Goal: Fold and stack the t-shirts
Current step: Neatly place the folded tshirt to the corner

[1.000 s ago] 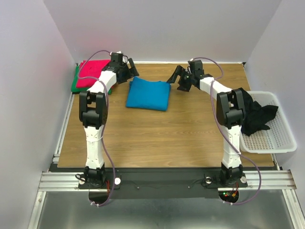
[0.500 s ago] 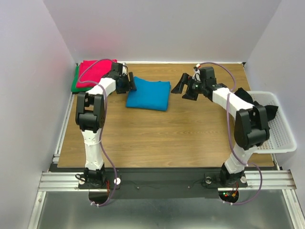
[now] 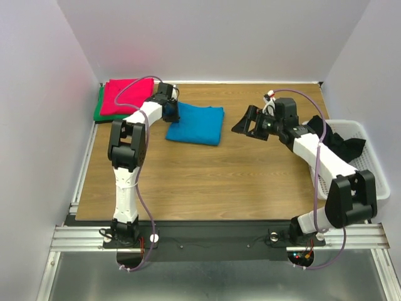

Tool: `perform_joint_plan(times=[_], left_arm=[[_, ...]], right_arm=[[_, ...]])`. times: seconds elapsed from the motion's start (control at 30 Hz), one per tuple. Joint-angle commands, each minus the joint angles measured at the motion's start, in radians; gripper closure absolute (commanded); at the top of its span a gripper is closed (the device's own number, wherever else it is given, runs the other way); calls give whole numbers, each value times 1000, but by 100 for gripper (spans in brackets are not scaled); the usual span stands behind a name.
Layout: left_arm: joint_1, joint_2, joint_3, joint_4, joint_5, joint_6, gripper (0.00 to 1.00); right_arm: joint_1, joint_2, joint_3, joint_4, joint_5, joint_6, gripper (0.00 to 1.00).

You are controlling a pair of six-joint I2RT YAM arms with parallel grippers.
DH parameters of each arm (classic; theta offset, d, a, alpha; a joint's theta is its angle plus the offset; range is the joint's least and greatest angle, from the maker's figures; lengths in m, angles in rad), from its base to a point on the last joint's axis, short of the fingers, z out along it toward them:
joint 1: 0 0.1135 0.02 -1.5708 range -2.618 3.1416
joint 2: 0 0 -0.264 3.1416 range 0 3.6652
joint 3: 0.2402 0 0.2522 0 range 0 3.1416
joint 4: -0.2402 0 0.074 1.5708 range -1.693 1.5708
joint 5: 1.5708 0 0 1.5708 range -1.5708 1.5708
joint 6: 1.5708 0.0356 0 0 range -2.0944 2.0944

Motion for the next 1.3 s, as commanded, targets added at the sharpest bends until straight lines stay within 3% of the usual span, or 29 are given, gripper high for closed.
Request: perform_joint_plan(times=[0.0,0.03,0.17,0.3,0.5,0.57,0.9,1.27], left_arm=[[-41,35,27,-113,-133,15,93],[-46,32,33,-128,-147,17,100],[-72,6,103,-181,-379,69,100],[-78,-24,246,-228,-493,158,100],[-78,0,438,-279,-786,306,100],[-77,-6,440,-259,-854,355,100],[-74,-18,551,-143,-971,596,100],[-72,-77,573,-40,-1003,692,100]], right_arm=[[5,-92,-60,22,15,-34,0],[4,-127,-72,21,33,-40,0],[5,-242,-152,-1,109,-72,0],[4,-341,-218,-39,201,-113,0],[4,-402,-287,-55,342,-147,0],[4,-405,-290,-58,362,-149,0],[4,-396,-299,-61,420,-152,0],[4,-384,-301,-64,419,-143,0]])
